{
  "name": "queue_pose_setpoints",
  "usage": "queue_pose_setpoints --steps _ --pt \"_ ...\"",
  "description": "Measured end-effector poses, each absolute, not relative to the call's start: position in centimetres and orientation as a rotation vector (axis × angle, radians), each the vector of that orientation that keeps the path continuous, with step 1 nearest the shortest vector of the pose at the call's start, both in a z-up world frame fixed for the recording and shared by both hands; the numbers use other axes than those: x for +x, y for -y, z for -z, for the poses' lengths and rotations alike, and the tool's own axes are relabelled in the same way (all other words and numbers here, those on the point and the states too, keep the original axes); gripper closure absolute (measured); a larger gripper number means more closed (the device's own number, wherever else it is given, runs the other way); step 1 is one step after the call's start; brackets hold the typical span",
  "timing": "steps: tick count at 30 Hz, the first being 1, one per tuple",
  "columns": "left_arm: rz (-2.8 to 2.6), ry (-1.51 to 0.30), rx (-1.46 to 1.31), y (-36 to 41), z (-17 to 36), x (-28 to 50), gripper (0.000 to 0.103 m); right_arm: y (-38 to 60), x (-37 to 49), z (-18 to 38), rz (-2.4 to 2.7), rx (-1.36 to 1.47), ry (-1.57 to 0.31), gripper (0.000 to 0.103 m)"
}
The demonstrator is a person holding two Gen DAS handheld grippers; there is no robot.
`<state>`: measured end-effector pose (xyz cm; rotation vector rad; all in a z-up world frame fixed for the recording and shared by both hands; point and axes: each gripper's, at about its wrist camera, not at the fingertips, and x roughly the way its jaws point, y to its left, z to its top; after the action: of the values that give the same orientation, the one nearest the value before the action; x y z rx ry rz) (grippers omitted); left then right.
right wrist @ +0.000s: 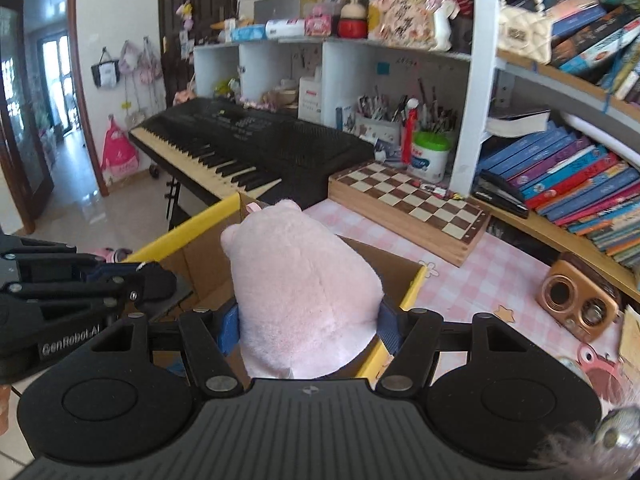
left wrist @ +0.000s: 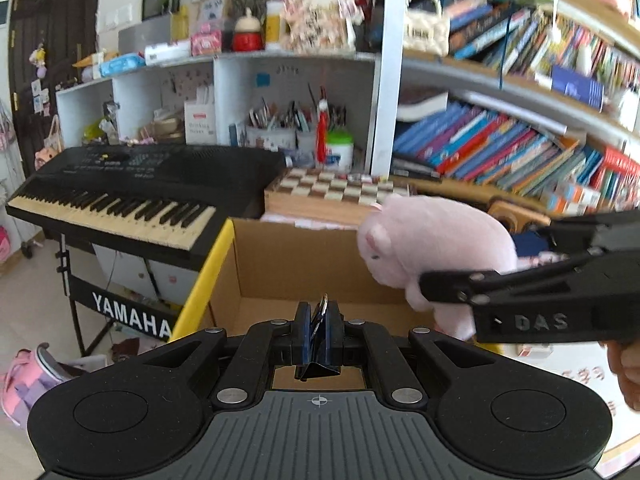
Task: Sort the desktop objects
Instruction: 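Carry the binder clip and pink pig with both tools over the yellow box, then open the left tool to drop the clip in the box while the right tool releases the pig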
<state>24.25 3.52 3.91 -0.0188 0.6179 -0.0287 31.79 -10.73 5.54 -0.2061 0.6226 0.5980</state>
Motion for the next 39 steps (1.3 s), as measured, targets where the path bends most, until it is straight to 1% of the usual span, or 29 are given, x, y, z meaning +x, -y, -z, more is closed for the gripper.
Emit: queue_pose_setpoints --steps 9,20,28,32,39 --pt "0.012 -0.758 0.007 -2.7 -0.9 27.2 0.097 7.9 35.6 -2.6 -0.710 -0.313 -0.719 0.040" --pt "0.008 -0.883 0.025 -2.3 1.6 28.2 0.097 4.8 37.5 0.3 -0.790 -0.505 -0.830 0.040" --pt "0.016 -0.905 0.046 -2.1 2.0 28.5 0.097 3.6 38.4 1.7 -0.813 -0.575 -0.884 0.039" --pt "0.020 -0.906 0.044 -2.0 2.0 28.7 0.097 3.4 38.6 2.0 -0.813 -0.599 -0.881 0.038" --pt "0.035 -0.878 0.036 -2.4 1.7 28.4 0.093 3.1 38.8 2.0 -0.808 -0.590 -0.874 0.033"
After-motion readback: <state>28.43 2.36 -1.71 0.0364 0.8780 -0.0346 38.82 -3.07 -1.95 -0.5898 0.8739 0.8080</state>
